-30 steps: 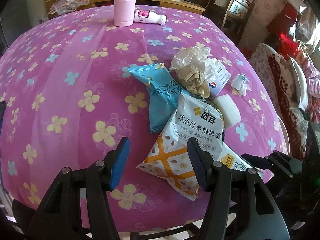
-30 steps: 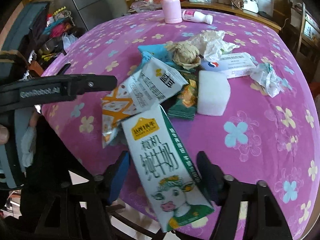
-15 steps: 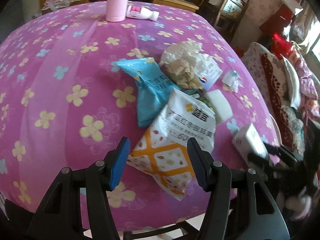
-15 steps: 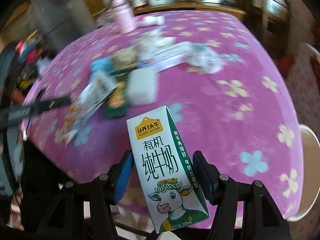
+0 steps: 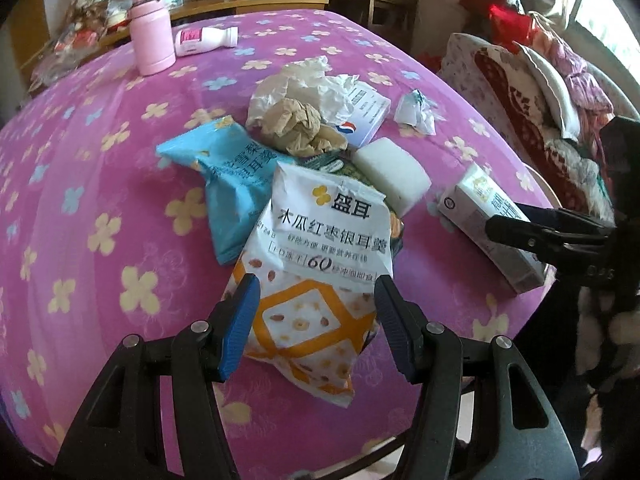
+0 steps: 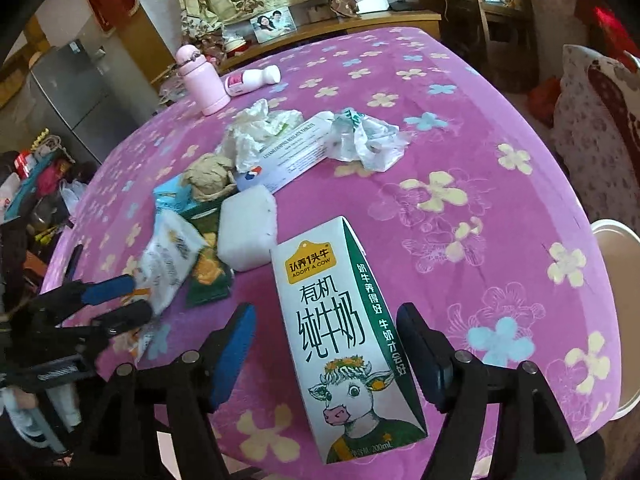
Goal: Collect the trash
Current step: 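Grasp the white milk carton with the right gripper, then grasp the white-and-orange snack bag with the left gripper while the right gripper holds the carton, then carry the carton and snack bag toward the white bucket with both grippers, then open both grippers over the bucket to drop the carton and snack bag, then move both open grippers back over the table, then grasp the white sponge with the right gripper, then grasp the crumpled brown paper with the left gripper while the right gripper holds the sponge, then carry the sponge and brown paper to the white bucket with both grippers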
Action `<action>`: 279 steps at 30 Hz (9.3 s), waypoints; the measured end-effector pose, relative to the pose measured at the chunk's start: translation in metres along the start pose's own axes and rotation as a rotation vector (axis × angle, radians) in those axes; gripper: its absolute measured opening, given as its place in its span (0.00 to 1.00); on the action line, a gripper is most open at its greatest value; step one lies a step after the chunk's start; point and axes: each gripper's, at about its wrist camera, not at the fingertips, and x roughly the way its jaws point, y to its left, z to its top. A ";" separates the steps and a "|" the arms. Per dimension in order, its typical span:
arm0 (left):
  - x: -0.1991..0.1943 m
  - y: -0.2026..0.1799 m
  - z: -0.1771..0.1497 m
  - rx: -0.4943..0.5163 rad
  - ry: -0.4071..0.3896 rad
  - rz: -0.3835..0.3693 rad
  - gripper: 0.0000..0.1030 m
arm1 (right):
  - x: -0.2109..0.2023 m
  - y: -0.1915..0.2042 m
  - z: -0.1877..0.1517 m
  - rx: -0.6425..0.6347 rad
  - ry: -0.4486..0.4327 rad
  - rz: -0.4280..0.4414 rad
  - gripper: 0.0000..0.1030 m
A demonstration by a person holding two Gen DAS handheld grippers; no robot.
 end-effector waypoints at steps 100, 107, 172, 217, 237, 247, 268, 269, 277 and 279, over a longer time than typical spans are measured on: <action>0.005 -0.145 0.106 0.147 -0.073 -0.219 0.11 | -0.076 -0.097 0.017 0.100 -0.164 -0.109 0.53; 0.023 -0.195 0.122 0.196 -0.052 -0.261 0.11 | -0.094 -0.140 0.009 0.161 -0.182 -0.170 0.53; 0.037 -0.186 0.121 0.065 -0.128 -0.161 0.62 | -0.094 -0.181 -0.003 0.272 -0.146 -0.291 0.66; -0.008 0.064 0.057 -0.288 -0.087 0.037 0.62 | 0.070 0.059 0.057 -0.154 0.094 0.048 0.42; 0.055 0.027 0.098 -0.166 -0.024 0.111 0.61 | 0.051 0.007 0.050 -0.054 0.046 0.015 0.36; 0.045 0.036 0.087 -0.189 -0.017 0.054 0.16 | 0.046 0.011 0.050 -0.063 0.031 0.023 0.36; -0.007 -0.008 0.081 -0.120 -0.118 0.016 0.16 | 0.005 0.012 0.050 -0.069 -0.053 0.011 0.36; -0.007 -0.012 0.082 -0.114 -0.119 0.014 0.16 | 0.002 0.010 0.049 -0.069 -0.055 0.009 0.36; -0.003 -0.047 0.091 -0.073 -0.111 -0.054 0.16 | -0.020 -0.014 0.045 -0.045 -0.087 -0.027 0.36; -0.001 -0.057 0.094 -0.059 -0.106 -0.067 0.16 | -0.027 -0.021 0.044 -0.035 -0.096 -0.038 0.36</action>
